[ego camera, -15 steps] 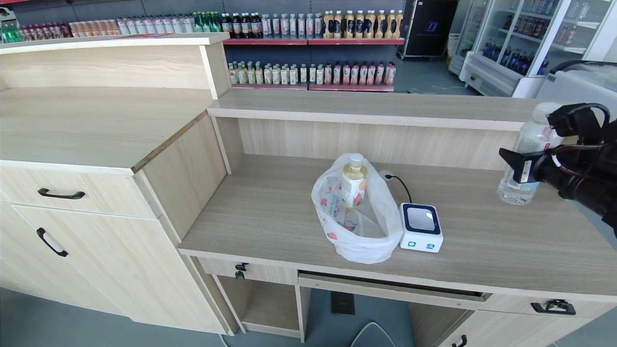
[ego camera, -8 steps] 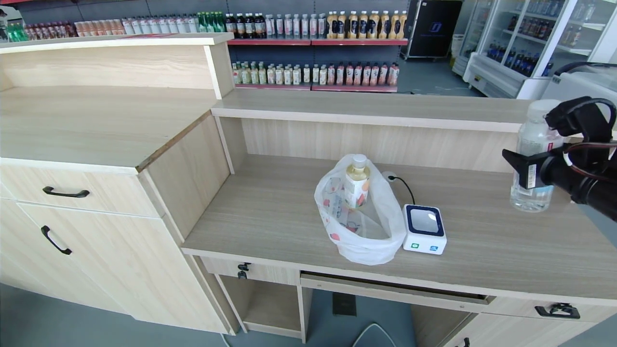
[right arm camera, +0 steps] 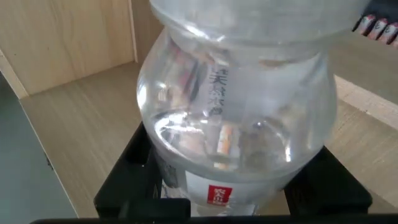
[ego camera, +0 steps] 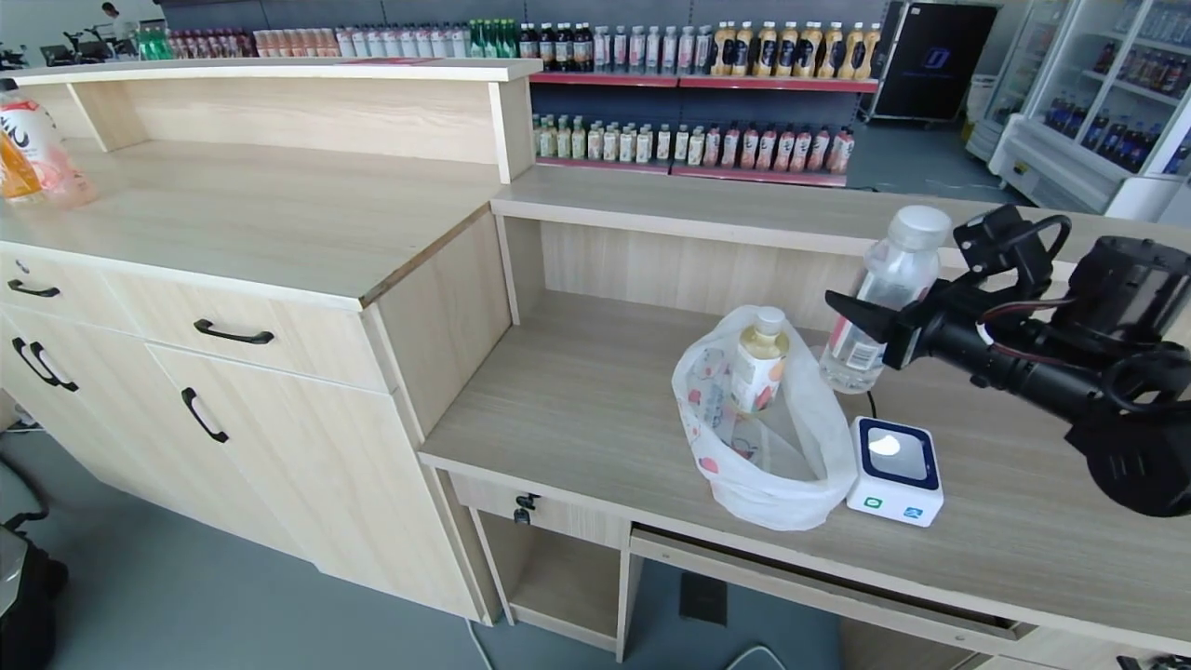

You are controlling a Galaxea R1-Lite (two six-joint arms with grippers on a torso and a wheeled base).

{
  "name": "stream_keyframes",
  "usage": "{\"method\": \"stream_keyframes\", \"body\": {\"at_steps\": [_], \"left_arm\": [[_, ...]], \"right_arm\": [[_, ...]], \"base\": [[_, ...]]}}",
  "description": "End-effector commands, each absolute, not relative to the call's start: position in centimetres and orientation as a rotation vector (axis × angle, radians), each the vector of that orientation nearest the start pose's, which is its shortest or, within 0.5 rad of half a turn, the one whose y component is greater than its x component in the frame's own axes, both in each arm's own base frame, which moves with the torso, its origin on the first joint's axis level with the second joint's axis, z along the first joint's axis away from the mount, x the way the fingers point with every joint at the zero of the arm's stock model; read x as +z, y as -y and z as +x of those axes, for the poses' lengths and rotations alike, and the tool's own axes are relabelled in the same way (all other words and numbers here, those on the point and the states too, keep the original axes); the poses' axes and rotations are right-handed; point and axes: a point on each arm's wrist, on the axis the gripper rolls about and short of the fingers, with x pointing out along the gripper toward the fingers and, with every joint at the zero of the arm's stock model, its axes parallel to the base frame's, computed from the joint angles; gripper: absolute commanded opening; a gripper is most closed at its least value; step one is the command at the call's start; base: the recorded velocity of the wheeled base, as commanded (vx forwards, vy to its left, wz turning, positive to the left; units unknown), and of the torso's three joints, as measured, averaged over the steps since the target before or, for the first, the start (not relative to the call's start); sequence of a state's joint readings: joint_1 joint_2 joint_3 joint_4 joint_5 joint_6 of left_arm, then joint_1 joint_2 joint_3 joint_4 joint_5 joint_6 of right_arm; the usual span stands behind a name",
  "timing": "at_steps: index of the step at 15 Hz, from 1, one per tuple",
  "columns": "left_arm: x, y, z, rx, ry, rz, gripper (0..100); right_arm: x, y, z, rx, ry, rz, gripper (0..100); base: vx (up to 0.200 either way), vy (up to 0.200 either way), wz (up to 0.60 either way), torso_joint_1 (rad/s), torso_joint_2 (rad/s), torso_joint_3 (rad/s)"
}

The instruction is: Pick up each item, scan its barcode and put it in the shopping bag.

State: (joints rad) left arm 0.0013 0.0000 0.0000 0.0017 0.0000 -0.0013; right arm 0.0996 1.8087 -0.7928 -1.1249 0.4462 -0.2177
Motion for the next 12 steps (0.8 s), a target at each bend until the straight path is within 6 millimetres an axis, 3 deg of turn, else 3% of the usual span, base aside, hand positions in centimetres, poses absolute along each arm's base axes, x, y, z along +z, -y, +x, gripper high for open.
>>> {"method": "stream_keyframes", "body": {"at_steps": [1,5,12], "left_arm": [[7.5,0.0,-2.3,0.002,-0.003,-0.002,100],[7.5,0.0,-2.3,0.002,-0.003,-0.002,100],[7.5,0.0,-2.3,0.002,-0.003,-0.002,100]], "right_arm": [[13.7,-4.8,36.3,0.568,0.051,-0.184,0],[9.5,-6.1,37.9,0.605,-0.002,-0.119,0],[6.2,-8.5,39.7,0.686,-0.005,-0.122,0]], "base": [[0.000,0.000,0.00,0.000,0.00,0.000],[0.000,0.000,0.00,0.000,0.00,0.000],[0.000,0.000,0.00,0.000,0.00,0.000]]}}
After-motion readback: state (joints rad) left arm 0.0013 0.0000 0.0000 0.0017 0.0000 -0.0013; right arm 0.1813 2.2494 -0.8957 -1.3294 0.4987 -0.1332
